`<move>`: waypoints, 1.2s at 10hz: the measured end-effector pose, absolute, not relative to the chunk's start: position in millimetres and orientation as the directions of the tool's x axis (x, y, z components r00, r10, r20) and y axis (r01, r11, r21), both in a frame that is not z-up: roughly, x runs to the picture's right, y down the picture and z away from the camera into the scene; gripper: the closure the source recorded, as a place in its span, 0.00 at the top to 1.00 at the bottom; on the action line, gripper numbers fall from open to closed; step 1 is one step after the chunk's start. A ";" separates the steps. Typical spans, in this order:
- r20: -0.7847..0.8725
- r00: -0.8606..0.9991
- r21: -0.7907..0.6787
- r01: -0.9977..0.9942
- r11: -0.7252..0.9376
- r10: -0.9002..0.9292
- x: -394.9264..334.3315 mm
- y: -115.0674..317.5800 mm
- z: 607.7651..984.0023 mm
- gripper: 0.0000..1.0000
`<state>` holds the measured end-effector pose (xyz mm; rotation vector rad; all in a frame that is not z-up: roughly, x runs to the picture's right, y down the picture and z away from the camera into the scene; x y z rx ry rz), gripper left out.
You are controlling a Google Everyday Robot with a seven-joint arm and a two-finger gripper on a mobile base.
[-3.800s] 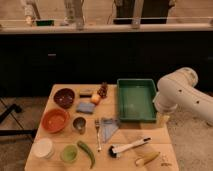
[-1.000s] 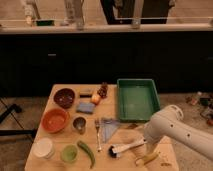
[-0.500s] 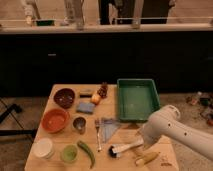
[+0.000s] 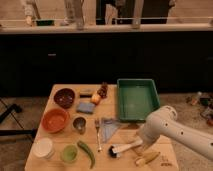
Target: Wipe table surface with brush
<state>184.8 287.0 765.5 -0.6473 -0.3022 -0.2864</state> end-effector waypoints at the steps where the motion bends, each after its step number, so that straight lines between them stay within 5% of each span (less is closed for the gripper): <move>1: 0.362 0.917 -0.547 0.352 0.759 -0.164 183.9 288.1 768.0 0.59; 10: 0.366 0.919 -0.577 0.348 0.739 -0.147 188.4 301.5 779.6 0.58; 12: 0.370 0.918 -0.577 0.350 0.738 -0.147 188.9 302.6 780.9 0.42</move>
